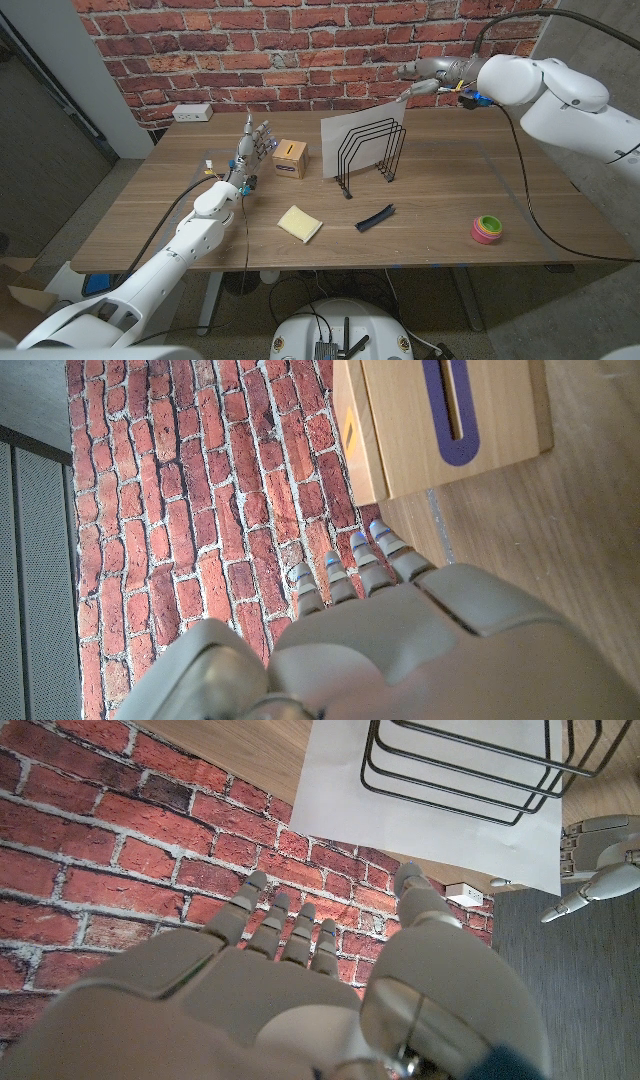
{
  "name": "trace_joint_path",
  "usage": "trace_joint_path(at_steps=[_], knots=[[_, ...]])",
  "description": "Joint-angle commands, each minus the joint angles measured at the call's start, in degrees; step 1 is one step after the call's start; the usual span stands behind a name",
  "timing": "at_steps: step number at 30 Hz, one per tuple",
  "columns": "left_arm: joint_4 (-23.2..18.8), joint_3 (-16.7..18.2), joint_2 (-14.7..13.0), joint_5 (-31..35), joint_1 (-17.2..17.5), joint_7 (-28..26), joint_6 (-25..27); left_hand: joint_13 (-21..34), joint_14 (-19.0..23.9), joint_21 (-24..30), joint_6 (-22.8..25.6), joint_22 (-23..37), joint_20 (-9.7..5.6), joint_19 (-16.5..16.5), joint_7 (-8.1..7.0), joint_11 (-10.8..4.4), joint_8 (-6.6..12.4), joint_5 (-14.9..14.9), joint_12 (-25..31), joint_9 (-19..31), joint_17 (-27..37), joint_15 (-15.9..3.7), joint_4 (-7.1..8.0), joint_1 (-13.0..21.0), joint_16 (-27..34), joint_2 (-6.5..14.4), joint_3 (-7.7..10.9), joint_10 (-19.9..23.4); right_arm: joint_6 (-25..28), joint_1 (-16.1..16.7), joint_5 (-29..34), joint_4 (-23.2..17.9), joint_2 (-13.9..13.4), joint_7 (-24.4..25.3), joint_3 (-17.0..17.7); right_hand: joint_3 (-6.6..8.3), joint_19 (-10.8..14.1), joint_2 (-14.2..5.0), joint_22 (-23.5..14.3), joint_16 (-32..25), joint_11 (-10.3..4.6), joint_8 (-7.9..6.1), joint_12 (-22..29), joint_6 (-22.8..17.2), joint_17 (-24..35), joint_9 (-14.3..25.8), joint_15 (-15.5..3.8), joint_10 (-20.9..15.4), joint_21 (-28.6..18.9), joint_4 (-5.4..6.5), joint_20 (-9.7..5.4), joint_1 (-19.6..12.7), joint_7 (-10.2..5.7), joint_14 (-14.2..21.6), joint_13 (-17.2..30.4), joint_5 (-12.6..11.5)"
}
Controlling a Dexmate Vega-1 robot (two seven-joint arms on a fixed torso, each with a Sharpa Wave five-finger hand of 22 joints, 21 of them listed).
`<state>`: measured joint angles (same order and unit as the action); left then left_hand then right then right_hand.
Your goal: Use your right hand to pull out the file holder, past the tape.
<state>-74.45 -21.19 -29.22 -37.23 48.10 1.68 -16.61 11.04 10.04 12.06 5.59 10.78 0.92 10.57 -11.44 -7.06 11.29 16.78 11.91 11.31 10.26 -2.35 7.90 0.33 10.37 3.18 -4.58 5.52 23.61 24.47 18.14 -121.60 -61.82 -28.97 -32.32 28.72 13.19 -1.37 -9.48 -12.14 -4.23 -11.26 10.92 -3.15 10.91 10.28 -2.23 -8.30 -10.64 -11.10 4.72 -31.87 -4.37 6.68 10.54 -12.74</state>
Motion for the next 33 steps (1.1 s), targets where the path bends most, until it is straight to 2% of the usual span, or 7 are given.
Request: trace_joint_path(at_steps=[1,9,21,28,33], knots=[[0.00,0.01,0.00,-0.01,0.01,0.00,0.00,0.32,0.35,0.42,0.09,0.32,-0.05,0.51,-0.51,-0.35,0.24,0.24,0.32,0.09,0.15,-0.21,0.40,-0.15,0.36,0.58,0.02,-0.12,-3.85,-6.66,4.65,3.42,3.57,-9.50,-3.41,0.55,0.20,0.44,-0.08,-0.37,-0.33,-0.41,0.46,-0.30,0.21,0.29,-1.90,-0.71,0.13,-0.01,0.56,-1.59,-0.89,0.99,0.35,-0.31],[0.02,0.00,0.02,0.00,-0.01,0.00,-0.01,0.32,0.38,0.43,0.08,0.32,-0.04,0.53,-0.48,-0.33,0.23,0.24,0.34,0.09,0.15,-0.32,0.40,-0.15,0.37,0.58,0.02,-0.09,-7.52,-10.91,6.38,7.40,6.59,-15.11,-5.59,0.66,0.80,1.48,-0.09,-0.72,-0.38,-0.73,0.66,-0.97,0.32,0.36,-2.11,-1.35,-0.11,0.10,0.90,-3.22,-0.88,1.97,0.46,-0.13],[0.05,-0.02,0.04,0.01,-0.02,0.00,-0.03,0.32,0.35,0.42,0.04,0.33,-0.03,0.51,-0.58,-0.38,0.21,0.23,0.35,0.09,0.15,-0.25,0.41,-0.15,0.35,0.58,0.02,-0.06,-12.02,-14.10,8.89,10.87,9.33,-19.52,-7.55,0.64,2.29,3.11,-0.12,-1.49,-0.64,-1.41,1.35,-2.84,0.56,0.52,-3.05,-3.68,-0.44,0.37,0.55,-5.82,-1.38,4.08,0.69,0.66],[0.05,-0.02,0.05,0.01,-0.02,0.00,-0.04,0.32,0.37,0.42,0.05,0.33,-0.01,0.52,-0.54,-0.36,0.22,0.23,0.35,0.09,0.15,-0.23,0.41,-0.15,0.36,0.58,0.02,-0.06,-14.19,-15.44,10.20,12.38,10.46,-21.95,-8.44,-0.62,3.57,5.63,-0.13,-2.09,-0.84,-1.82,1.73,-4.41,0.81,0.60,-3.45,-5.42,-0.65,0.91,0.48,-5.59,-1.63,5.62,0.86,1.89],[0.05,-0.01,0.04,0.01,-0.02,0.00,-0.03,0.32,0.38,0.41,0.06,0.33,-0.05,0.50,-0.52,-0.29,0.22,0.23,0.35,0.09,0.15,-0.22,0.41,-0.15,0.37,0.58,0.01,-0.05,-16.73,-15.94,10.89,14.01,11.24,-22.01,-8.83,-1.21,4.82,6.70,-0.15,-2.52,-1.16,-1.97,1.87,-5.11,0.95,0.65,-3.87,-6.32,-0.93,1.05,0.17,-5.59,-1.80,6.71,0.97,2.00]])
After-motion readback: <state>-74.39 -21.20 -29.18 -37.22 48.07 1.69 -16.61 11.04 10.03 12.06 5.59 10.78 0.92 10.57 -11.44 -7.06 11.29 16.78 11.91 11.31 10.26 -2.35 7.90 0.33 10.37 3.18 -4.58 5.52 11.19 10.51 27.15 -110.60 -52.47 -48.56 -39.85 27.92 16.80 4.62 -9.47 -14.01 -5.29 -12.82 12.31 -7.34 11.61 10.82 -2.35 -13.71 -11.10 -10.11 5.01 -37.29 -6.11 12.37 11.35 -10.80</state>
